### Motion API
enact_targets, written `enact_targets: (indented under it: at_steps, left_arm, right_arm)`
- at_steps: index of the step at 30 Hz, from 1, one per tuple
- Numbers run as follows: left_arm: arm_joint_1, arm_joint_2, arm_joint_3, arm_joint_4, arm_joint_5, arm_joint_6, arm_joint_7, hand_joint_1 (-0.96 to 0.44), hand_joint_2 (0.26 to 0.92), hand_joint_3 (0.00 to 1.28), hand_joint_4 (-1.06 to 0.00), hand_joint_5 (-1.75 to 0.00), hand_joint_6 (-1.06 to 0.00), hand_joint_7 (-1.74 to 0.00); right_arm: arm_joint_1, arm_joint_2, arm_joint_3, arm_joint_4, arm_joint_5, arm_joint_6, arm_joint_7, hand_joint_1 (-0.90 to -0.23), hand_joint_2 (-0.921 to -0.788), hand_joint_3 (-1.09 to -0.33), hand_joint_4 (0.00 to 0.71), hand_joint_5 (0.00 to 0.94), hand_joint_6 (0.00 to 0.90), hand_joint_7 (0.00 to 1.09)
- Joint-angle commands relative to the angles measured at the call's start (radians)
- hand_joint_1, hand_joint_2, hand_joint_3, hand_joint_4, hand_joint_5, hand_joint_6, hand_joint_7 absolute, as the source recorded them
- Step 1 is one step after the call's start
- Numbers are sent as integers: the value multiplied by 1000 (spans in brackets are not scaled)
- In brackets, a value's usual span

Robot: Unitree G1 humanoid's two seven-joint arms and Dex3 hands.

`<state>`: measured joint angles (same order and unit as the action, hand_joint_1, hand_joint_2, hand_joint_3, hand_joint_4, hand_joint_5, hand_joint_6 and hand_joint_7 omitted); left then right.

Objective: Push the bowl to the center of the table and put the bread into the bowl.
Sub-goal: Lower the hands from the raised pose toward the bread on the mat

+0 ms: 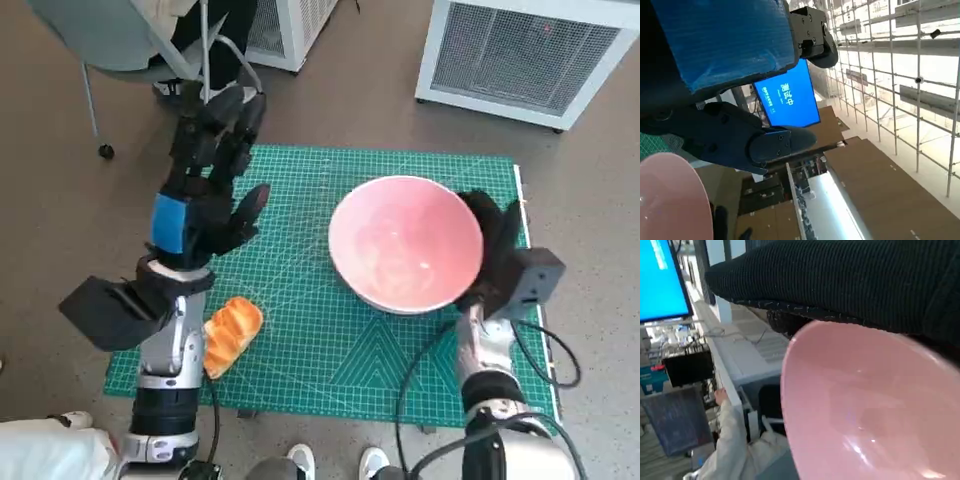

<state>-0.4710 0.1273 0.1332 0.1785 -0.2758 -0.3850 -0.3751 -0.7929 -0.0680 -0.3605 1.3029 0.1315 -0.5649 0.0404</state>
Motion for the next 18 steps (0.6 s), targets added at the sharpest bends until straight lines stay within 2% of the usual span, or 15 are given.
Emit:
enact_targets:
  at_steps: [1,6,12,18]
  left_arm:
    - [18,12,8,-24,-2,3,5,-358,921,423,-225,-11,-38,-599]
    - [28,19,10,-34,-2,8,10,-362,921,421,-225,-10,-45,-589]
    - [47,30,12,-56,-2,16,15,-365,921,419,-223,-7,-50,-581]
    - [89,53,16,-92,18,18,23,-357,921,416,-224,-7,-59,-577]
  right_arm:
    - [-12,18,20,18,-22,36,-26,-510,-921,-866,319,5,142,442]
    - [-38,25,42,21,-44,62,-44,-506,-921,-879,331,7,107,505]
    - [-63,35,55,21,-50,86,-54,-493,-921,-890,340,9,94,532]
    - [-74,20,63,17,-59,87,-57,-482,-921,-887,340,8,84,533]
